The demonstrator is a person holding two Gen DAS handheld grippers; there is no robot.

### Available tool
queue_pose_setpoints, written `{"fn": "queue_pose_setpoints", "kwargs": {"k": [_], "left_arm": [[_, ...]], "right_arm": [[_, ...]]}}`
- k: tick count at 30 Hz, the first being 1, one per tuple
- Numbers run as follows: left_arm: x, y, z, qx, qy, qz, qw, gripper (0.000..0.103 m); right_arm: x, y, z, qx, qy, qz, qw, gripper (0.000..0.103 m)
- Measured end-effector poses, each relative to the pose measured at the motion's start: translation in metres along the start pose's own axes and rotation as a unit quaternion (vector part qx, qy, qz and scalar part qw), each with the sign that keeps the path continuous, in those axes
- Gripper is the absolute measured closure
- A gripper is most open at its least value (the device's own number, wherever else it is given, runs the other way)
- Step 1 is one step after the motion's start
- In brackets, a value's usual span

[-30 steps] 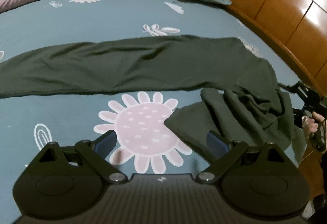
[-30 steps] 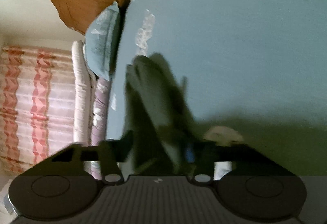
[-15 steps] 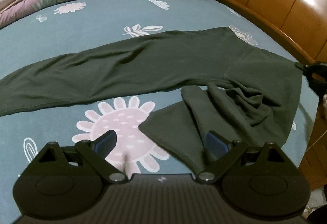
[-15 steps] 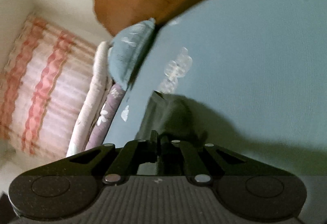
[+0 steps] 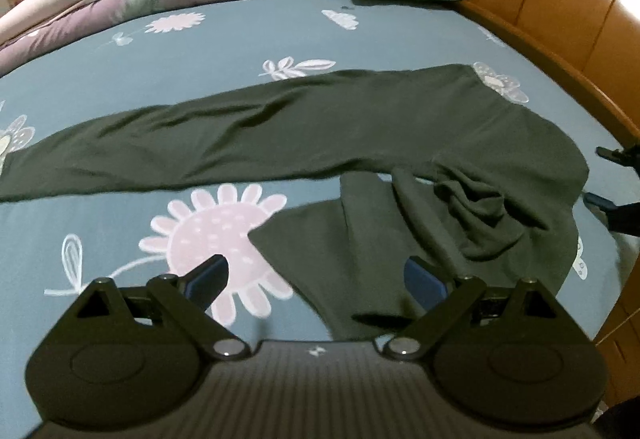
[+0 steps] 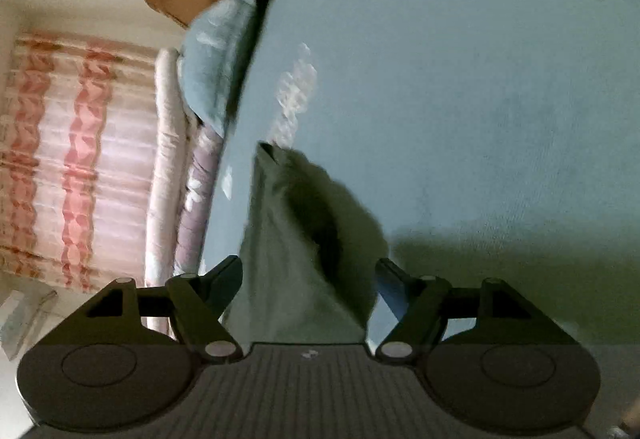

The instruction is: Fold clothes

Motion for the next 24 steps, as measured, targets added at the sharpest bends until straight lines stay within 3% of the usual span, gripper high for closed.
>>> {"fn": "queue_pose_setpoints", "kwargs": {"k": [4, 12, 16, 20, 24], "left_arm": [[-0.011, 0.003, 0.001, 0.001, -0.018, 0.014, 0.9997, 0.008], [-0.034, -0.001, -0.008, 0.013, -0.029, 0.006, 0.9995, 0.008], [-0.048, -0.009, -0.012, 0.013, -0.027, -0.010, 0.9995, 0.008], [-0.057, -0.013, -0.015, 0.017, -0.022, -0.025, 0.9993, 0.008], [-0.061, -0.018, -0.021, 0.021, -0.019, -0.028, 0.9992, 0.008]], "right_arm": [[0.013, -0.009, -0.029, 0.032, -0.014, 0.019, 0.999, 0.024], [0.027, -0.021, -0.079, 0.084, -0.125, -0.059, 0.987, 0.024], [0.017, -0.024, -0.084, 0.081, -0.183, -0.128, 0.971, 0.024], [0.012, -0.023, -0.069, 0.048, -0.229, -0.130, 0.964, 0.028], [0.013, -0.023, -0.062, 0.044, -0.304, -0.133, 0.942, 0.028]]}}
Point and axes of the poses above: each gripper's, at about its wrist camera, not at the fingertips, and z roughly against the way its jaws point, x to its left, y to its underside, the point moved 2 cm from there along -z, roughly the way its jaws point, and after that the axes turned 15 degrees about y, right-handed, at the moved point
